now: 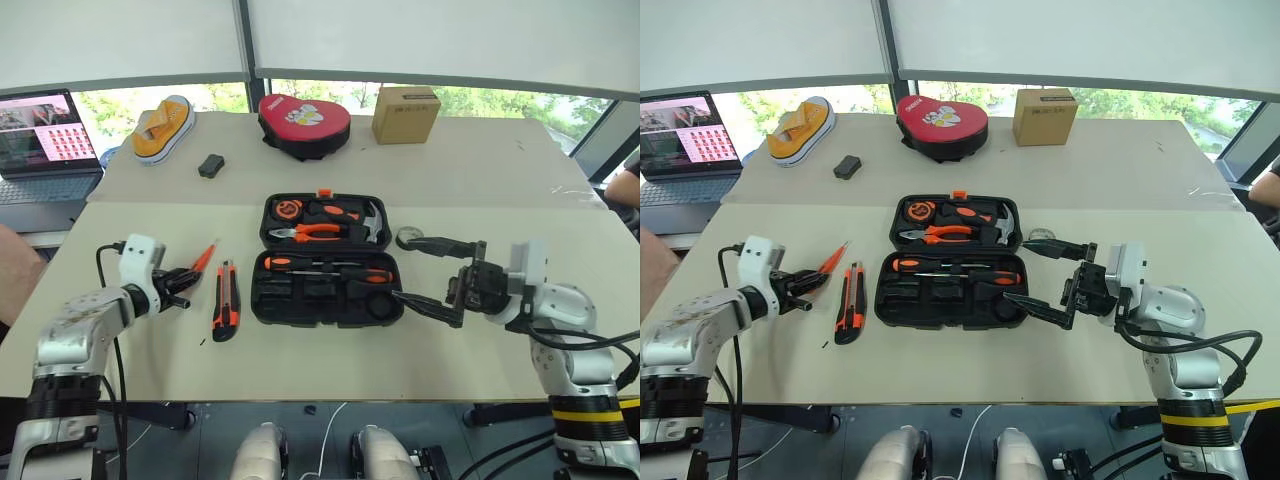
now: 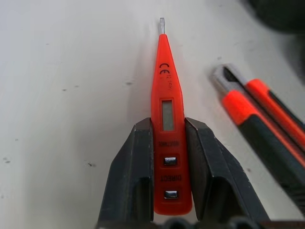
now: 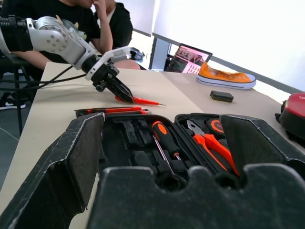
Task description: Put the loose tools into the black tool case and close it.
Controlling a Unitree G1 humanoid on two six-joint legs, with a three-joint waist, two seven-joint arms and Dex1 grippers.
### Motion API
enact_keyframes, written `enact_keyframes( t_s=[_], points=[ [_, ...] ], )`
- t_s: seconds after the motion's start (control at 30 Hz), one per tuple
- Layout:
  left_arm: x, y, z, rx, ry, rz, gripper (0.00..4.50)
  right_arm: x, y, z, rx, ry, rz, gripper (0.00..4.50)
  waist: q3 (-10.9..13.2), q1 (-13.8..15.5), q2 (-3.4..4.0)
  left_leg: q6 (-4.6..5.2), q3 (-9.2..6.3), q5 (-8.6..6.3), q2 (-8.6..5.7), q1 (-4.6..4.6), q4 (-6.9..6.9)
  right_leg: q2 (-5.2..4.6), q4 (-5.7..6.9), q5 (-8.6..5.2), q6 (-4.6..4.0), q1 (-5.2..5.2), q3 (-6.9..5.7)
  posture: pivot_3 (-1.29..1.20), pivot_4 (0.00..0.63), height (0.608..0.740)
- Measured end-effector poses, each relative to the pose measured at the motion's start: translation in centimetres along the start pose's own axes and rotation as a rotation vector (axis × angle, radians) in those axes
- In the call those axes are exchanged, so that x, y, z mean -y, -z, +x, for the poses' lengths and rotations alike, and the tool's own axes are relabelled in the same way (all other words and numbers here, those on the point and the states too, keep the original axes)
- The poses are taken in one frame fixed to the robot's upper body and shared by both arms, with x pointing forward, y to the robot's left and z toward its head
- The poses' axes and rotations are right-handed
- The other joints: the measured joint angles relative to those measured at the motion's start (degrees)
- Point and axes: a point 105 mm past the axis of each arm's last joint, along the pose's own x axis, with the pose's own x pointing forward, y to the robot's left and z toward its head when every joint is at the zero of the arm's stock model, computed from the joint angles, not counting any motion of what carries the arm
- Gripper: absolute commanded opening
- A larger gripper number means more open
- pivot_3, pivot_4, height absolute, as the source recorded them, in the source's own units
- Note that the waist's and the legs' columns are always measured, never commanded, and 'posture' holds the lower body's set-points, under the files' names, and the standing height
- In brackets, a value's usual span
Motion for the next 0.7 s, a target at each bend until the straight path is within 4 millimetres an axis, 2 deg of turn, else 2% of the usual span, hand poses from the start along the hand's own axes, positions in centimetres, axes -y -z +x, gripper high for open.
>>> enact_keyframes(
  t_s=[0.1,0.13,0.17,0.23,0.4,0.57,0.7],
  points=[
    [0.3,-2.9,-1.9,0.100,0.108,0.128,0.50,0.1,-0.1,-0.8,-0.028,0.016,-0.002,4.50,0.0,-0.1,-0.05,0.00,0.03,0.00,-0.01,0.00,0.00,-0.04,-0.02,0.00,0.00,0.00,0.01,0.00,0.150,0.740],
    [1.1,-4.2,-2.5,0.139,0.176,0.197,0.50,0.3,-0.1,-1.2,-0.041,0.029,-0.005,4.50,0.0,-0.1,-0.05,0.00,0.05,0.00,-0.01,0.02,-0.01,-0.10,-0.02,0.00,0.00,0.02,0.03,0.00,0.150,0.740],
    [1.8,-4.7,-2.8,0.153,0.222,0.239,0.50,0.3,-0.1,-1.4,-0.049,0.033,-0.004,4.50,0.0,0.0,-0.05,0.00,0.05,0.00,-0.02,0.03,0.00,-0.14,-0.04,0.00,0.00,0.05,0.01,0.00,0.150,0.740],
    [4.4,-5.2,-2.6,0.159,0.376,0.341,0.50,0.3,-0.2,-1.8,-0.054,0.043,-0.004,4.50,0.0,0.3,-0.04,0.02,0.09,0.01,-0.07,0.04,0.00,-0.20,-0.06,0.00,0.00,0.10,-0.01,0.00,0.150,0.740],
    [11.7,-4.9,0.5,0.095,0.697,0.575,0.50,0.2,0.0,-3.0,-0.112,0.054,0.015,4.50,0.0,0.8,-0.06,0.16,0.32,-0.04,-0.10,-0.23,0.40,0.01,-0.08,0.02,0.04,0.12,-0.07,0.00,0.150,0.740],
    [14.5,-4.4,3.9,-0.007,0.735,0.788,0.50,-0.2,0.4,-3.6,-0.150,0.053,0.058,4.50,0.0,0.0,-0.06,0.19,0.29,-0.07,-0.07,-0.28,0.48,0.14,-0.02,0.01,0.07,0.06,0.03,0.00,0.150,0.740],
    [15.4,-3.3,4.9,-0.061,0.779,0.837,0.50,-0.6,0.3,-3.7,-0.154,0.060,0.067,4.50,0.1,-0.3,-0.06,0.19,0.14,-0.07,-0.07,-0.30,0.50,0.15,0.01,-0.03,0.14,0.05,0.03,0.00,0.150,0.740]
  ],
)
